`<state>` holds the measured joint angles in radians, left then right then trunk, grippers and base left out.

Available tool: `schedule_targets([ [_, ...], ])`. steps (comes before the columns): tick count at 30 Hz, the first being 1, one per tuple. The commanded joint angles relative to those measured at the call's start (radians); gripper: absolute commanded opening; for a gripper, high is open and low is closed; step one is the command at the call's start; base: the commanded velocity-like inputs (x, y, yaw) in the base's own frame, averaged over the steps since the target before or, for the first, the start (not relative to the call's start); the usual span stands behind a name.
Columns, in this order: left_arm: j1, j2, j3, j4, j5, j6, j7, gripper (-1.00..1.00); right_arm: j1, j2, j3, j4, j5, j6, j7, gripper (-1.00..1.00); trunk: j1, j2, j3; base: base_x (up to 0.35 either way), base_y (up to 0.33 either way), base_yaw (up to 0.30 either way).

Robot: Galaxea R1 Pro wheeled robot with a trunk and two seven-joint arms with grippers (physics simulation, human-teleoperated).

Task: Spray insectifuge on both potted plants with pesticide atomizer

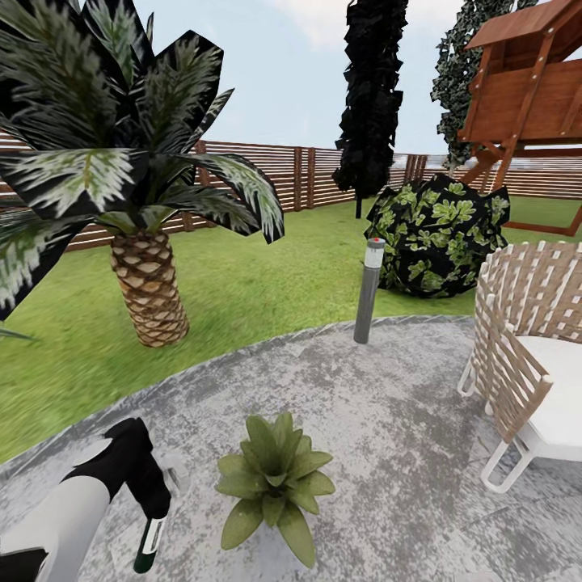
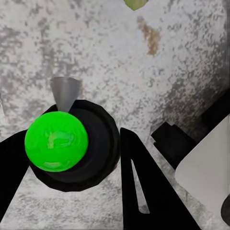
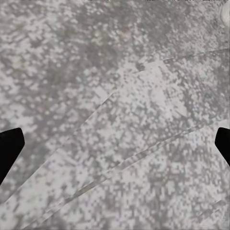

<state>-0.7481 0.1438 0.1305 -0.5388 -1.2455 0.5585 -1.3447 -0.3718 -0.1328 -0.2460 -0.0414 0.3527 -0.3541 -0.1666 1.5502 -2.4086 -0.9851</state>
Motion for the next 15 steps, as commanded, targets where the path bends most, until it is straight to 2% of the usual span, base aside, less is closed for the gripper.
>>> schedule_targets([
  [1,0.000,-0.002,0.006,-0.001,-0.008,0.010,-0.007,-1.00,-0.001,0.000,-0.007,0.002,0.011,-0.003,-0.004,1.00,0.000,0.000,-0.001,0.155,0.071,0.000],
  [6,0.001,0.003,0.007,0.000,-0.010,0.008,-0.002,-1.00,-0.001,0.000,-0.007,0.002,0.012,-0.003,-0.004,1.00,0.000,0.000,-0.001,0.204,0.149,0.000],
  [11,0.049,0.010,0.003,-0.008,-0.010,0.006,0.011,-1.00,0.001,-0.003,-0.007,0.010,0.015,-0.005,-0.001,1.00,0.000,0.000,-0.001,0.021,0.017,0.000],
  [15,0.049,-0.005,0.008,-0.017,-0.008,0.011,0.021,-1.00,0.001,0.001,-0.009,0.004,0.008,-0.004,-0.003,1.00,0.000,0.000,-0.001,0.001,0.001,0.000],
])
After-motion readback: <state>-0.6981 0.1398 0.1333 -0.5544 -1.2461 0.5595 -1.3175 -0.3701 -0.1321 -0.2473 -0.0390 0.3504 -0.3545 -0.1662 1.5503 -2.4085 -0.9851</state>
